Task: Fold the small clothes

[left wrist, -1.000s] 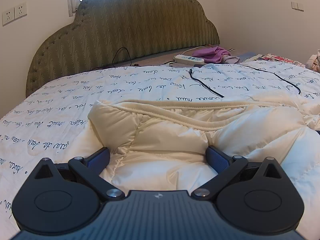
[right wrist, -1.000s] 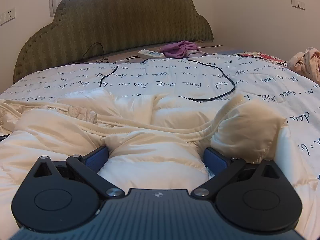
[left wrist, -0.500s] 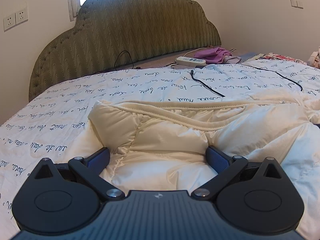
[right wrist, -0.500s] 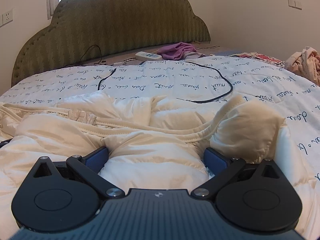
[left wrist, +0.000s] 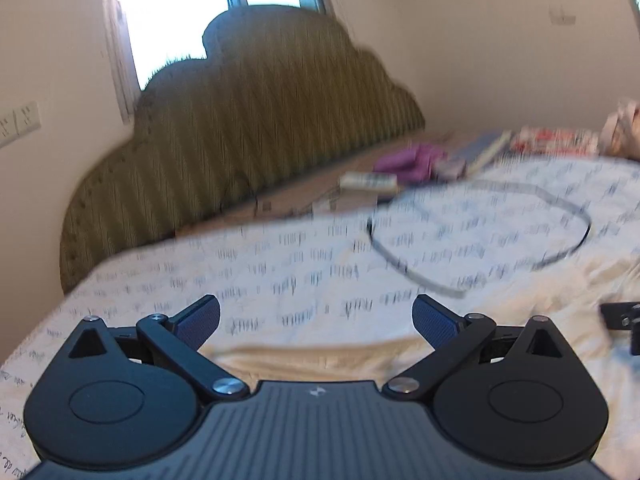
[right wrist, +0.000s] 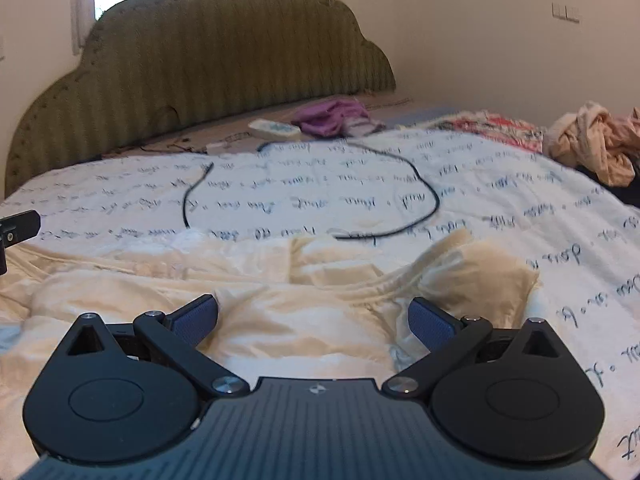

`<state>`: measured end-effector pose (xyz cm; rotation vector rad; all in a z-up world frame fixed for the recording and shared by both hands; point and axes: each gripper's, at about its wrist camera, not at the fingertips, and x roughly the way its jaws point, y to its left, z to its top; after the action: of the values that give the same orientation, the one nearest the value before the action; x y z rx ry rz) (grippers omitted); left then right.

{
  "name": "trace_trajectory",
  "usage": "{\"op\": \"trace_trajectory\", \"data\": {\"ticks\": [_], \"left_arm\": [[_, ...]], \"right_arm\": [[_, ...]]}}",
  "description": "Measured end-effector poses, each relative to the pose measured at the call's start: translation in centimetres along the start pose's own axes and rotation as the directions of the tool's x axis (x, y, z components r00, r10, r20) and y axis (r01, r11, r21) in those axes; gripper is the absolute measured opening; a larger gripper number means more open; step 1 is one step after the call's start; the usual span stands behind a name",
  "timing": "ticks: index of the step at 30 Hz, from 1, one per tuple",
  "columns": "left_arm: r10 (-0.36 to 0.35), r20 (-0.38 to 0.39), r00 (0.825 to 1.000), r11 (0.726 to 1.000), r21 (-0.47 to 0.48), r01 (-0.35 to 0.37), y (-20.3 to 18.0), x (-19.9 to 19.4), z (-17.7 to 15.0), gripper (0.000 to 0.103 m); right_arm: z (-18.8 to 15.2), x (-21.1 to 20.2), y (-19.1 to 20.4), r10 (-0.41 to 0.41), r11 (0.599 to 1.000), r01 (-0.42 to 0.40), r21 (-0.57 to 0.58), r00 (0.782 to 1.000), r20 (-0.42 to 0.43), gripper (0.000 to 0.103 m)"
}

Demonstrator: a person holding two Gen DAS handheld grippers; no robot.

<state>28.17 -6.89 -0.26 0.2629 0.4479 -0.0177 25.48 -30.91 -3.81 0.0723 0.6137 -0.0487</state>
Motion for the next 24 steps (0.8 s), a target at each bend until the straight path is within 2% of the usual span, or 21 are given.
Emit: {"op": "trace_trajectory", "data": {"ticks": [1, 3, 6, 9, 11, 12, 14, 17, 19, 21, 24], "left_arm": [[-0.013, -0.048, 0.999, 1.0, -0.012, 0.012, 0.1, 1.1, -0.4, 0.103], [-0.048, -0.115, 0.992, 0.997, -0.064, 0.041, 0.7, 3.0, -2.0, 0.103], [-0.095, -0.115, 0.989, 0.983, -0.167, 0.075, 1.8, 3.7, -3.7, 0.103], [-0.066, -0.132, 0.989, 0.992, -0.117, 0.051, 1.1, 3.4, -3.5, 0.103], [-0.056, -0.114, 0.992, 0.994, -0.102, 0.044, 0.9, 2.0, -3.1, 0.103], [-0.066, -0.085, 0.994, 0.993, -0.104, 0.057, 0.8, 0.9, -2.8, 0.103], [-0.106, -0.034, 0.994, 0.988, -0.115, 0.101, 0.4, -1.2, -2.1, 0.103], [-0.206, -0.018, 0.978, 0.971, -0.132, 0.202, -1.2, -3.5, -0.9, 0.103], [-0.255, -0.051, 0.966, 0.961, -0.12, 0.248, -2.9, -3.9, -0.4, 0.103], [-0.27, -0.1, 0.958, 0.96, -0.11, 0.259, -4.8, -3.4, -0.4, 0.103], [-0.227, -0.181, 0.957, 0.973, -0.085, 0.215, -6.9, -1.4, -1.4, 0.103]], "right_arm": [[-0.6, 0.9, -0.4, 0.017, 1.0, -0.016, 0.016, 1.0, -0.025, 0.103], [-1.4, 1.4, -0.9, 0.045, 0.998, -0.045, 0.04, 0.999, -0.013, 0.103], [-1.5, 1.6, -0.7, 0.049, 0.998, -0.049, 0.034, 0.999, -0.014, 0.103], [-1.1, 1.4, -0.8, 0.049, 0.998, -0.048, 0.04, 0.998, -0.031, 0.102], [-0.8, -0.2, -1.2, 0.057, 0.996, -0.057, 0.075, 0.998, 0.001, 0.102], [-0.7, -1.4, -1.7, 0.084, 0.992, -0.087, 0.094, 0.996, 0.039, 0.102], [-0.8, -3.7, -2.6, 0.11, 0.986, -0.121, 0.115, 0.989, 0.094, 0.103], [-1.0, -6.9, -4.8, 0.086, 0.982, -0.106, 0.155, 0.988, 0.13, 0.103], [-1.5, -8.8, -6.8, 0.073, 0.975, -0.102, 0.198, 0.986, 0.151, 0.103], [-2.2, -10.4, -8.9, 0.083, 0.961, -0.121, 0.25, 0.984, 0.16, 0.103], [-3.8, -12.3, -12.0, 0.055, 0.932, -0.096, 0.349, 0.991, 0.126, 0.103]]}}
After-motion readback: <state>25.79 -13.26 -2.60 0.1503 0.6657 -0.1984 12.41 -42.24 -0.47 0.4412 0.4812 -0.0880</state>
